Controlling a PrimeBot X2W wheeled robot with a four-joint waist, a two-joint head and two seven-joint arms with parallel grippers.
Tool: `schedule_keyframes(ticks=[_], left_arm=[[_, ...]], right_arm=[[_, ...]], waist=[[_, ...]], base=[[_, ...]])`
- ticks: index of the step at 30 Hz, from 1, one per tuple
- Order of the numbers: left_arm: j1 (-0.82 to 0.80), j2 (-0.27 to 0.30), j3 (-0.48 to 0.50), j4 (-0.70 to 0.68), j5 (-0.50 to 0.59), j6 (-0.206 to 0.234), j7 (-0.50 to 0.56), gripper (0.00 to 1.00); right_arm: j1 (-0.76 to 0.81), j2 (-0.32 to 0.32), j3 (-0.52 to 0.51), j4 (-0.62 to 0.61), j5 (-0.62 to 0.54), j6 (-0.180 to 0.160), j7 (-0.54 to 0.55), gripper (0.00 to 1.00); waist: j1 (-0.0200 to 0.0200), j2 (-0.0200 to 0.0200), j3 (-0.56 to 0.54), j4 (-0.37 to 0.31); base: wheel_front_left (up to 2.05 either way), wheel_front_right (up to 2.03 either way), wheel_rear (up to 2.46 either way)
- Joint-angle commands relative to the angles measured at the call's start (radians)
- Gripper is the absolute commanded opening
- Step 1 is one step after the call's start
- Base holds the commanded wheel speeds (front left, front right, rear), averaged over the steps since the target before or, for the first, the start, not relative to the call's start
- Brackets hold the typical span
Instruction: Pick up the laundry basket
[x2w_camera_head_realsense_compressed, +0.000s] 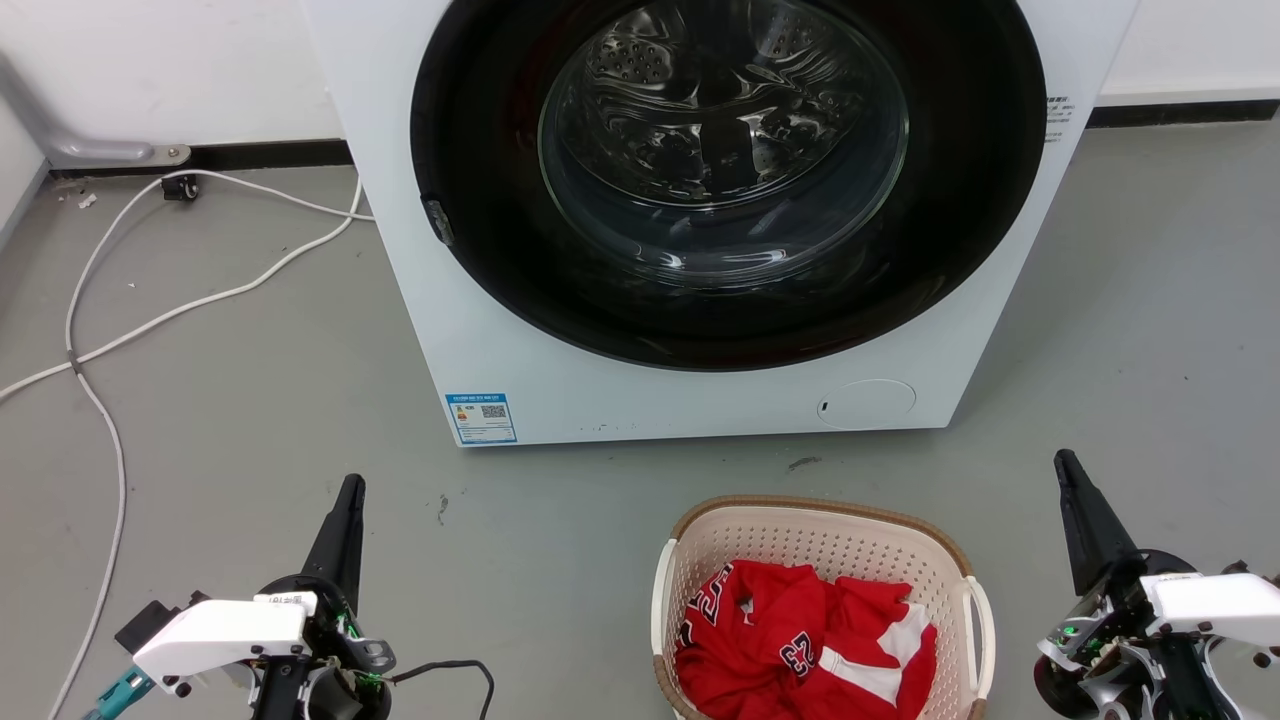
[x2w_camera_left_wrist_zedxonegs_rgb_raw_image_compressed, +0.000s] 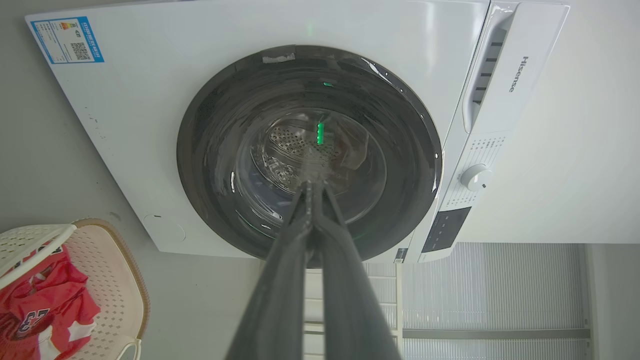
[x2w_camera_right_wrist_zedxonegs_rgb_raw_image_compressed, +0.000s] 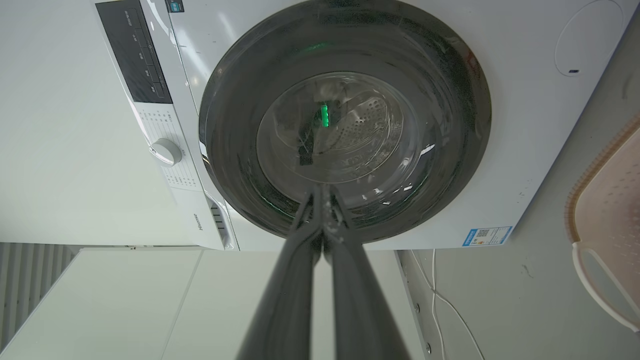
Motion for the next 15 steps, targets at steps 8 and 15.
schedule_keyframes(ticks=[8, 15], left_arm=[[-0.009, 0.001, 0.002, 0.0, -0.001, -0.002, 0.002, 0.0], [-0.009, 0.001, 0.002, 0.0, -0.001, -0.002, 0.002, 0.0]], right_arm=[[-0.01, -0.002, -0.001, 0.001, 0.004, 0.0, 0.002, 0.0], [-0.01, -0.002, -0.001, 0.001, 0.004, 0.0, 0.002, 0.0]], waist=[[0.0, 0.0, 0.0, 0.0], [0.0, 0.0, 0.0, 0.0]], base=[[0.0, 0.0, 0.0], [0.0, 0.0, 0.0]])
